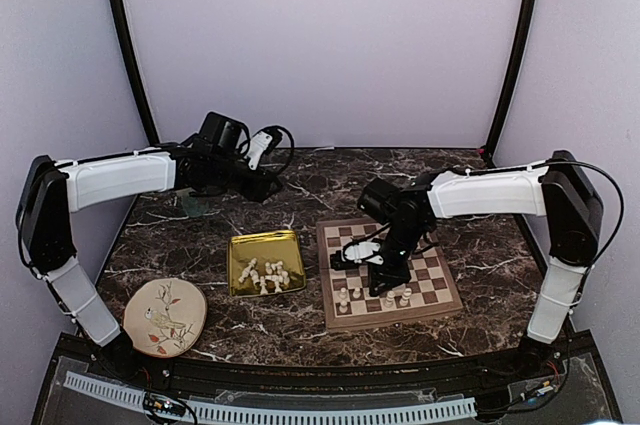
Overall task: Set up the chess pieces on the board
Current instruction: Place the pawn at c2, then pick up the chess pile from the storage box.
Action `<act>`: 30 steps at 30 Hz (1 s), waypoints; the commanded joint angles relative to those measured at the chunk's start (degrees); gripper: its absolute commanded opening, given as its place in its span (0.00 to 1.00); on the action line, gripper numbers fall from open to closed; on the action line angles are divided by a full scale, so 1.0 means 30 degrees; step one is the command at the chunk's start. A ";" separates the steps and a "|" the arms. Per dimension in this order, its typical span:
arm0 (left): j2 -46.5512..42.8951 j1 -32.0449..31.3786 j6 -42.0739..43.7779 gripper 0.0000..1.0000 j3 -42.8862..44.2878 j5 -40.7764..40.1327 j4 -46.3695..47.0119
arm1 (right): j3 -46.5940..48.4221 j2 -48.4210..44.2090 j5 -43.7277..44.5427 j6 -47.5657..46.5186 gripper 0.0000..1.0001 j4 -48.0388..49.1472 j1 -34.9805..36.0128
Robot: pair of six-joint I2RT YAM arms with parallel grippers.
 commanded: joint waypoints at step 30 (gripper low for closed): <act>-0.1064 -0.0032 -0.2272 0.52 -0.0689 0.0210 -0.6535 | 0.2022 -0.8105 0.0929 0.2848 1.00 0.0503 -0.4208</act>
